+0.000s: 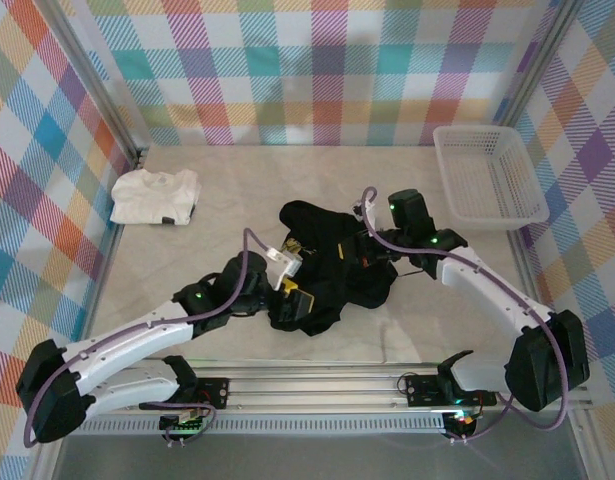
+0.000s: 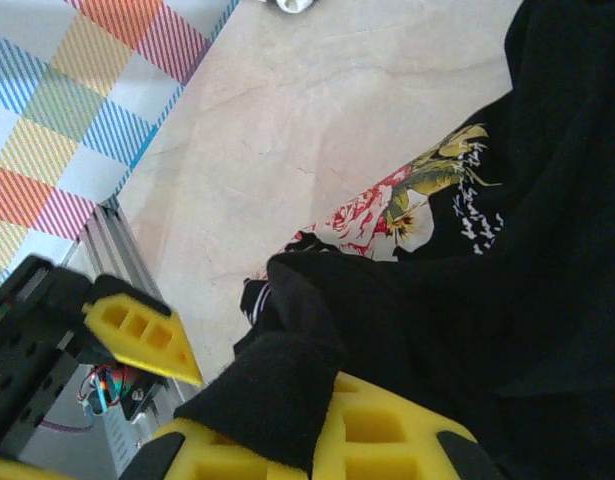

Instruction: Fold the inside-out t-shirt

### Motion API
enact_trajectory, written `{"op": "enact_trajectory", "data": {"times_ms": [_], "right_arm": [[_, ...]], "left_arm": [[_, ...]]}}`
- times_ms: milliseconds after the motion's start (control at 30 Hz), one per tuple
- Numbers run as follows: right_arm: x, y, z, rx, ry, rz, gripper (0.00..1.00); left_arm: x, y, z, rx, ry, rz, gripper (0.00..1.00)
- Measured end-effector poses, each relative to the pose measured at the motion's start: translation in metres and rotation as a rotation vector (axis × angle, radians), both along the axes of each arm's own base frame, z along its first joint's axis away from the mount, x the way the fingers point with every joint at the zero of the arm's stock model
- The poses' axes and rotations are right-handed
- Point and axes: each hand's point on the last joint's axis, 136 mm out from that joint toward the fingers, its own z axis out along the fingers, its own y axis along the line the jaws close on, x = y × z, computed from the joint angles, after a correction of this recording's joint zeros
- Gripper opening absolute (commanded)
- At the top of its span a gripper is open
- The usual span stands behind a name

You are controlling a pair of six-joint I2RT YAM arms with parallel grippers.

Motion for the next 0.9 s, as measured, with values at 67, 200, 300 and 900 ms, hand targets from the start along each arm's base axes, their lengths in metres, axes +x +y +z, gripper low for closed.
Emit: {"op": "enact_trajectory", "data": {"times_ms": [67,200,300,900], "right_arm": [[0.002,-0.001,-0.004,0.004,0.032,-0.010,0.00],[0.008,0.001,-0.010,0.024,0.098,-0.014,0.00],[0.014,0.002,-0.009,0.057,0.146,-0.020,0.00],[0.024,0.019,-0.001,0.208,0.336,0.019,0.00]], "left_arm": [[-0.005,-0.010,0.002,0.026,-0.082,-0.052,0.60],[-0.008,-0.024,0.011,0.061,-0.300,-0.181,0.60],[-0.007,-0.032,0.014,0.089,-0.476,-0.273,0.61],[0.033,-0.059,-0.022,0.417,-0.996,-0.513,0.67]]}}
